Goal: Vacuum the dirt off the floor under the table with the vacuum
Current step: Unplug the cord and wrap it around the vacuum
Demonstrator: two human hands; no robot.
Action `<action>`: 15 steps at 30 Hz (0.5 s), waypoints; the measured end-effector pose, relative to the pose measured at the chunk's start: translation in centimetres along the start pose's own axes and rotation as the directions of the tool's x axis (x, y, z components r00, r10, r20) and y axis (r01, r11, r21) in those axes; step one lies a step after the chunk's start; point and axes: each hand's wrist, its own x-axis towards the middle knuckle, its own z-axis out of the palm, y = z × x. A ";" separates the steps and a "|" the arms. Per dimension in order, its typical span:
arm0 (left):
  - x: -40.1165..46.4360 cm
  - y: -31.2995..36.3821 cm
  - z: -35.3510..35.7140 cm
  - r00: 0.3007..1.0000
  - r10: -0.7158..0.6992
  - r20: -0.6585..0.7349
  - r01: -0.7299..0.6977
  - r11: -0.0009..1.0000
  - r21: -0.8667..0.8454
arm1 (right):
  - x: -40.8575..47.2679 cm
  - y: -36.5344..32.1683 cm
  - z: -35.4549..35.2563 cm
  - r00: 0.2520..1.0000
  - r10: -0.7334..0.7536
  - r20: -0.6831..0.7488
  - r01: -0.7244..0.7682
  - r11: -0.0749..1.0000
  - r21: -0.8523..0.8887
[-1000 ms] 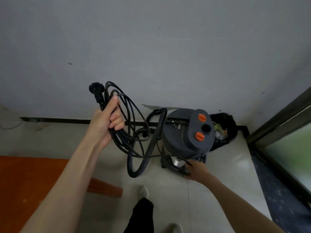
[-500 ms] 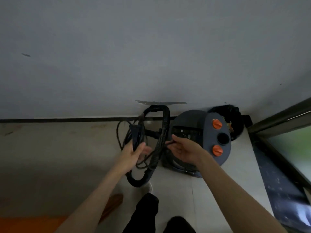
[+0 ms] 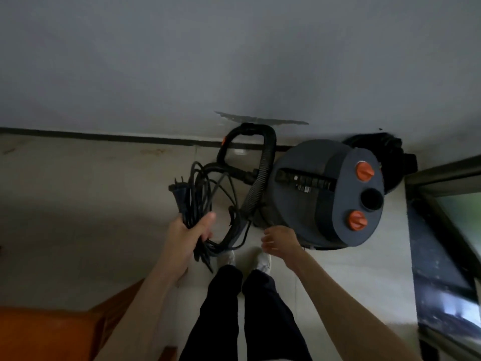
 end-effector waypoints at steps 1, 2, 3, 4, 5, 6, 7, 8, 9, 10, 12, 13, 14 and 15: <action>-0.3 -0.1 -0.2 0.999 -0.012 -0.047 0.010 0.999 -0.031 | 0.9 1.2 0.2 1.000 0.014 0.007 -0.014 0.998 -0.063; -0.6 -0.1 -0.5 0.996 -0.019 -0.085 0.015 0.999 -0.052 | 1.6 1.9 0.5 1.000 0.018 0.008 -0.017 0.993 -0.117; -0.9 -0.2 -0.6 0.993 -0.025 -0.113 0.016 0.997 -0.074 | 2.4 2.4 0.8 1.000 0.008 0.014 -0.006 0.989 -0.148; -1.2 -0.5 -0.9 0.991 -0.033 -0.133 0.020 0.995 -0.098 | 3.2 2.6 1.3 1.000 -0.009 0.030 0.013 0.988 -0.157; -1.4 -0.8 -1.1 0.988 -0.050 -0.144 0.032 0.992 -0.123 | 4.0 2.5 1.8 0.999 -0.017 0.032 0.021 0.991 -0.135; -1.5 -1.1 -1.3 0.986 -0.060 -0.158 0.039 0.990 -0.136 | 5.0 2.4 2.3 0.999 -0.010 0.033 0.013 0.996 -0.092; -1.6 -1.3 -1.4 0.983 -0.070 -0.172 0.046 0.989 -0.142 | 6.1 2.1 2.8 0.999 0.000 0.037 0.001 0.999 -0.040; -1.5 -1.5 -1.4 0.980 -0.073 -0.183 0.048 0.989 -0.141 | 7.0 1.8 3.2 0.999 0.008 0.048 -0.009 1.000 0.018; -1.4 -1.9 -1.5 0.978 -0.080 -0.191 0.053 0.988 -0.142 | 8.1 1.7 3.6 0.998 0.017 0.066 -0.022 0.997 0.072; -1.3 -2.2 -1.5 0.977 -0.085 -0.195 0.057 0.988 -0.142 | 9.1 1.5 3.9 0.996 0.030 0.086 -0.042 0.990 0.138; -1.1 -2.8 -1.4 0.975 -0.089 -0.202 0.061 0.988 -0.140 | 10.8 1.6 4.5 0.990 0.070 0.120 -0.099 0.963 0.252; -1.0 -3.0 -1.4 0.975 -0.088 -0.205 0.061 0.989 -0.137 | 11.4 1.7 4.8 0.988 0.090 0.127 -0.125 0.943 0.309; -0.9 -3.4 -1.5 0.973 -0.089 -0.212 0.062 0.990 -0.129 | 12.0 2.0 5.3 0.984 0.116 0.134 -0.158 0.917 0.366; -0.8 -3.6 -1.6 0.972 -0.090 -0.219 0.065 0.991 -0.116 | 12.6 2.3 5.6 0.981 0.135 0.137 -0.180 0.895 0.407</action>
